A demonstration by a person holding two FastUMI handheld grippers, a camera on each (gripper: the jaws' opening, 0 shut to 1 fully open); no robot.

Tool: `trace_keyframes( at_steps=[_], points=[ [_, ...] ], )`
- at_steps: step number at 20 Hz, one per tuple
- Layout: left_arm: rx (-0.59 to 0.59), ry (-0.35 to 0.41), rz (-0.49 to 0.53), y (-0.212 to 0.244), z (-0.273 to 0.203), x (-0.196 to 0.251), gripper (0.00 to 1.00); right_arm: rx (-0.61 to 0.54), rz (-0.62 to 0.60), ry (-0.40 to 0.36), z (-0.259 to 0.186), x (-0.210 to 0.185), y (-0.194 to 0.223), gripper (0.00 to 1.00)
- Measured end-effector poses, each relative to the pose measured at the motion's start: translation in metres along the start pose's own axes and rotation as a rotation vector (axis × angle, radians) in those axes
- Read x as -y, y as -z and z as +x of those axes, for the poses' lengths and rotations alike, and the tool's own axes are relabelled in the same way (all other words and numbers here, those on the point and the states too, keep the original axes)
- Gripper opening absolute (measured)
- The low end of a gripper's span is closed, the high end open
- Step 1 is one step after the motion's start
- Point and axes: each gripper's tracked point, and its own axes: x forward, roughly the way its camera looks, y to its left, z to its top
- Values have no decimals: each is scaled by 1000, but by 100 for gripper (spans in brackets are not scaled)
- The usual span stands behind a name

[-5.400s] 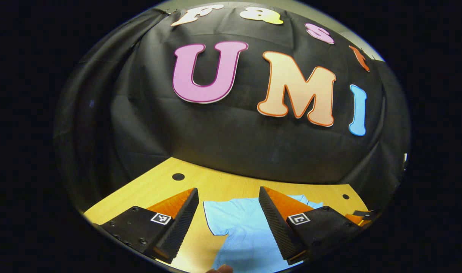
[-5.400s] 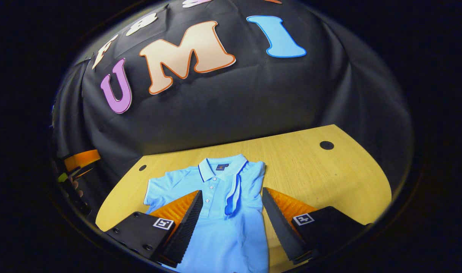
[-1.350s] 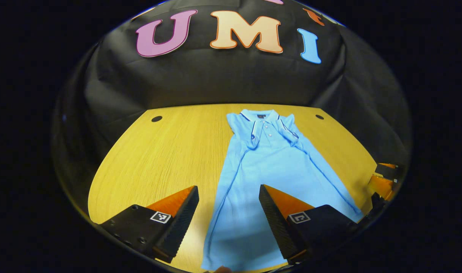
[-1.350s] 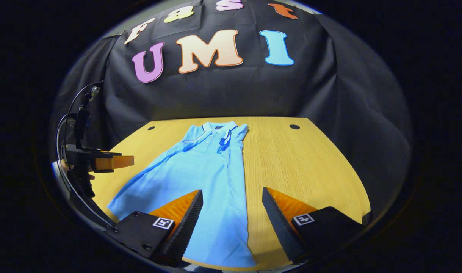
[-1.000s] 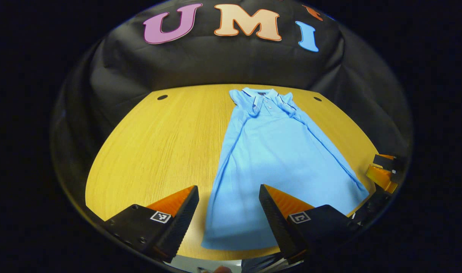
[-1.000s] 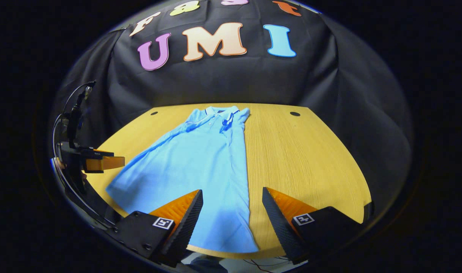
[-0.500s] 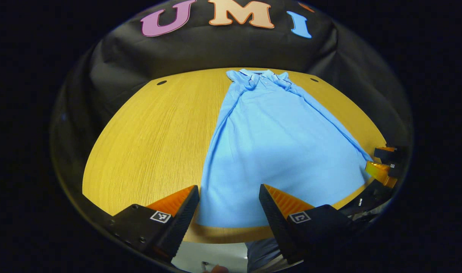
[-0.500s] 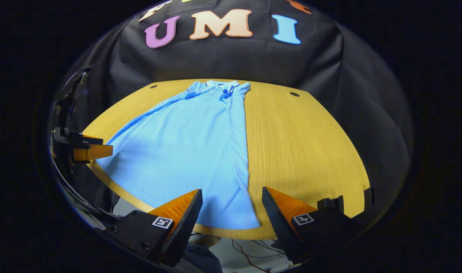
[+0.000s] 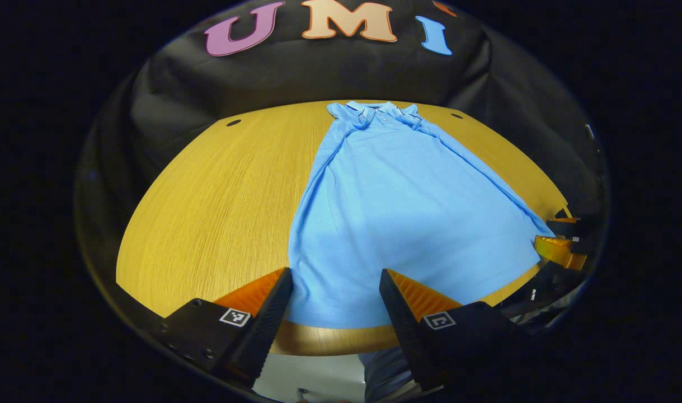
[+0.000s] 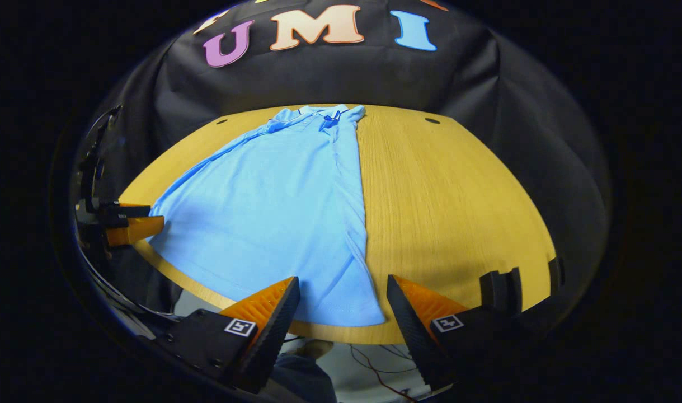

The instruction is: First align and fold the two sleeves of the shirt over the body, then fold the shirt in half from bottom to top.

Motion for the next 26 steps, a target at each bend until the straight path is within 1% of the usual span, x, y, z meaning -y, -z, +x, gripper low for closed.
trace_keyframes(
  at_steps=[1, 2, 3, 4, 5, 6, 7, 8, 9, 10, 12, 13, 14, 15, 19, 21, 23, 26],
  points=[
    [-7, 6, 7, 1, 1, 4, 94, -14, -11, -15, 0, -5, 4, 97],
    [-7, 14, 12, -1, 2, 8, 88, -11, -28, -32, 1, -11, 2, 90],
    [-16, 19, 17, 0, 2, 11, 84, -22, -44, -46, 0, -17, 4, 77],
    [-15, 23, 16, 0, 2, 15, 71, -21, -53, -56, -1, -20, 3, 74],
    [-16, 24, 13, 0, 1, 19, 66, -28, -51, -73, 1, -25, 3, 53],
    [-9, 22, 3, -1, 1, 21, 50, -35, -46, -82, -1, -28, 4, 46],
    [-6, 21, -15, -1, 2, 24, 47, -38, -34, -94, -3, -30, 2, 37],
    [-1, 22, -37, -2, 3, 26, 37, -46, -15, -103, -1, -33, 3, 27],
    [3, 35, -59, -2, 3, 31, 32, -48, 1, -109, 0, -35, 3, 18],
    [8, 41, -78, -3, 2, 35, 20, -56, 9, -116, 1, -37, 3, 11],
    [10, 44, -90, -3, 3, 37, 0, -59, 3, -124, 2, -39, 1, 9],
    [-2, 52, -82, -2, 4, 40, 0, -53, 12, -119, 4, -39, 0, 9],
    [-16, 49, -72, -2, 4, 39, 0, -47, 13, -122, 1, -41, 1, 0],
    [-25, 42, -63, -3, 3, 39, 0, -41, 12, -121, 0, -42, 0, 3],
    [-39, 35, -50, -10, 4, 42, 0, -29, 23, -134, -3, -41, -11, 2],
    [-25, 30, -70, -23, 2, 39, 1, -8, 31, -142, -5, -40, -26, 3],
    [-7, 40, -118, -38, 3, 36, 0, 16, 38, -160, -6, -41, -43, 3],
    [13, 41, -174, -60, 3, 27, 0, 47, 41, -162, -2, -41, -68, 3]
  ],
)
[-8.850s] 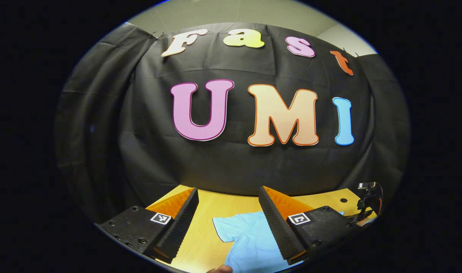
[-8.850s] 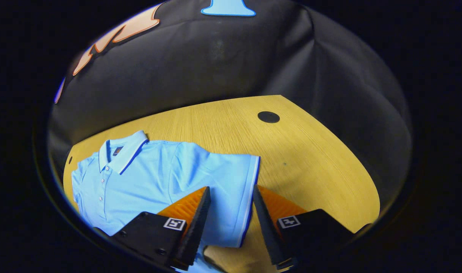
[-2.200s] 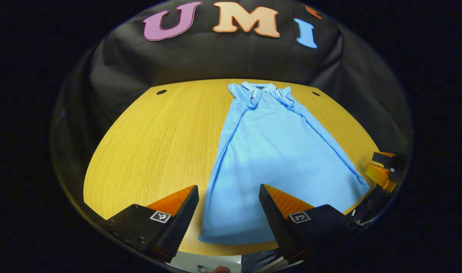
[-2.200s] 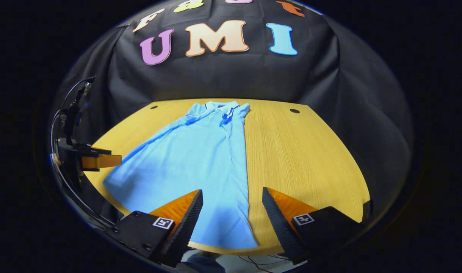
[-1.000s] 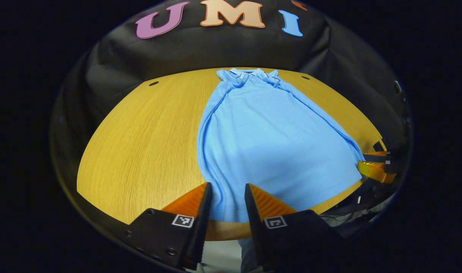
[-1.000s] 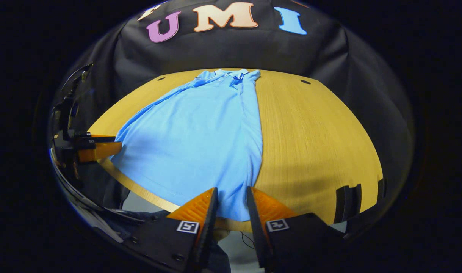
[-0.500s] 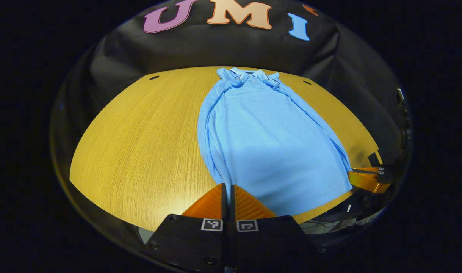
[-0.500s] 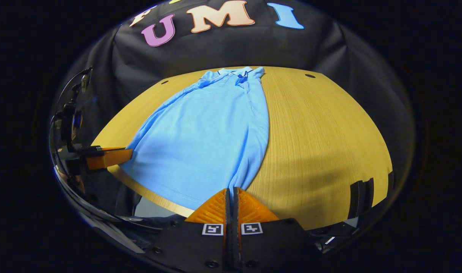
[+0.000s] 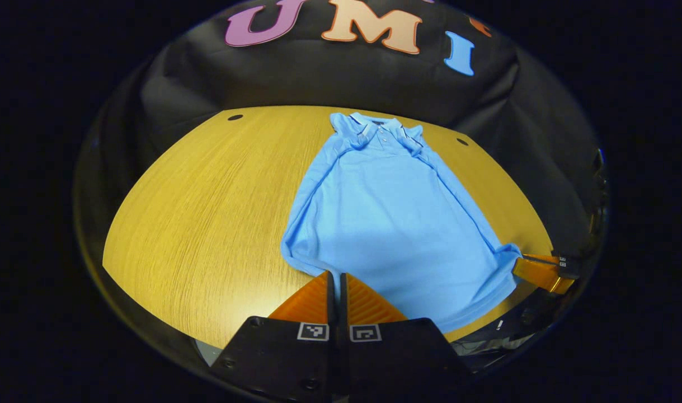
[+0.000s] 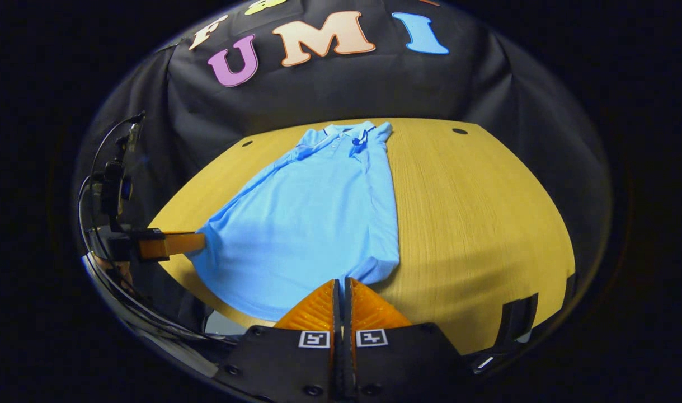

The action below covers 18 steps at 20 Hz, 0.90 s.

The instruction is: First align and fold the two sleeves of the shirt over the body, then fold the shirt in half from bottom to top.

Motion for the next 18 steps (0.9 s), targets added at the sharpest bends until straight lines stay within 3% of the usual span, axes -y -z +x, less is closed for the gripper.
trace_keyframes(
  at_steps=[18],
  points=[
    [114, 70, -8, -150, 42, -1, 0, 214, 82, 5, 58, -4, -160, 3]
  ],
)
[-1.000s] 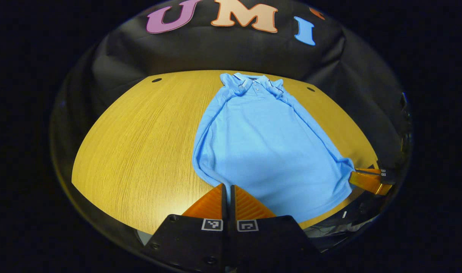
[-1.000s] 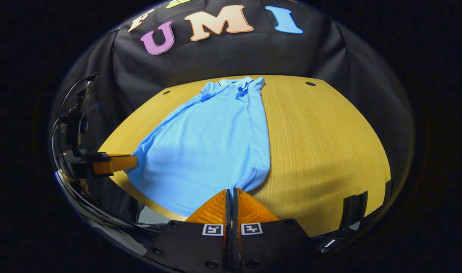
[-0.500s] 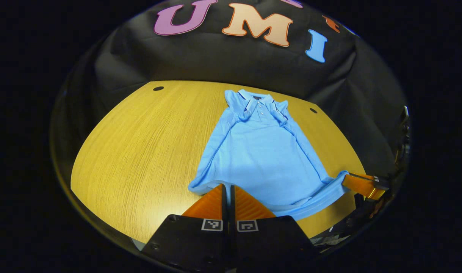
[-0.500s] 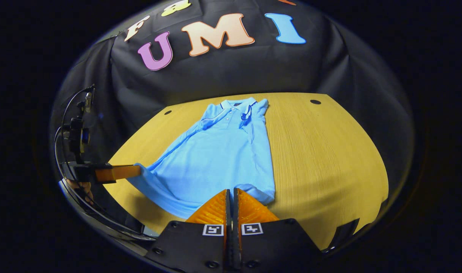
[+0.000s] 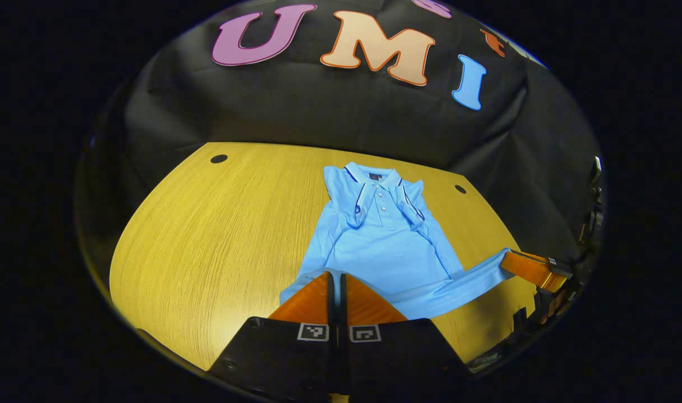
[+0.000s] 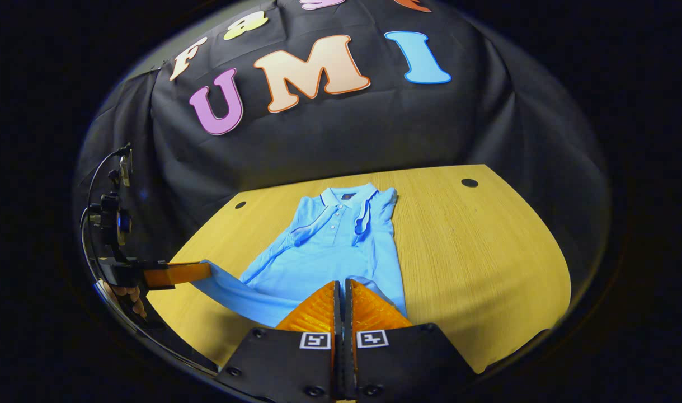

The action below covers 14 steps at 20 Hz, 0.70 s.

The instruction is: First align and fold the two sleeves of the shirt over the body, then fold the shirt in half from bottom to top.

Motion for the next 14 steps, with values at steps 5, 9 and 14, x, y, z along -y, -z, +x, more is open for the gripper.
trace_keyframes(
  at_steps=[5, 9, 14],
  points=[
    [34, 16, 25, -48, 31, -8, 0, 61, 27, 37, 31, 12, -38, 3],
    [58, 25, 35, -80, 62, -12, 0, 117, 39, 64, 61, 19, -75, 2],
    [82, 30, 9, -117, 107, -24, 0, 148, 63, 94, 111, 25, -105, 3]
  ],
)
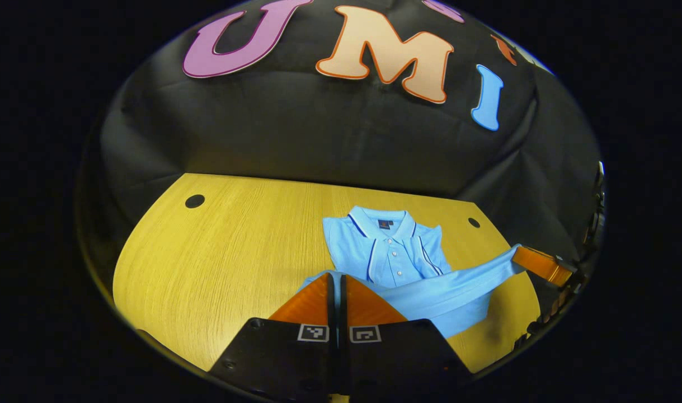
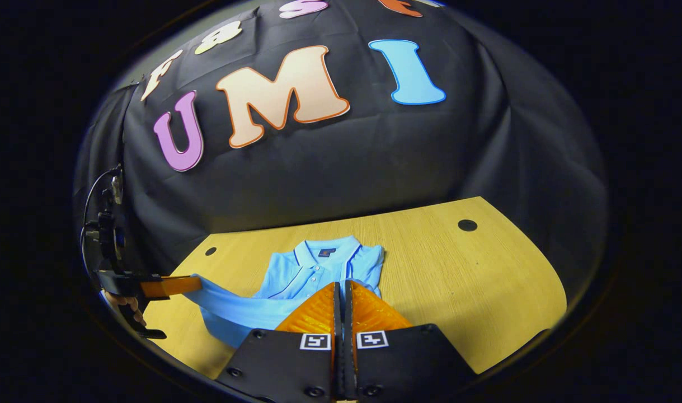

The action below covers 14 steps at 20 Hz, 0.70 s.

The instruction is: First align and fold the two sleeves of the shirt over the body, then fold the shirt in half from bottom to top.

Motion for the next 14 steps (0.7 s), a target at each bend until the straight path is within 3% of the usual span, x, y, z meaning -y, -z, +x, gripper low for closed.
trace_keyframes(
  at_steps=[7, 14],
  points=[
    [15, 15, -13, -42, 84, -11, 0, 27, 11, 66, 85, 12, -22, 3],
    [-43, 31, 31, -29, 145, -14, 0, -53, 72, 168, 139, 45, 6, 2]
  ],
)
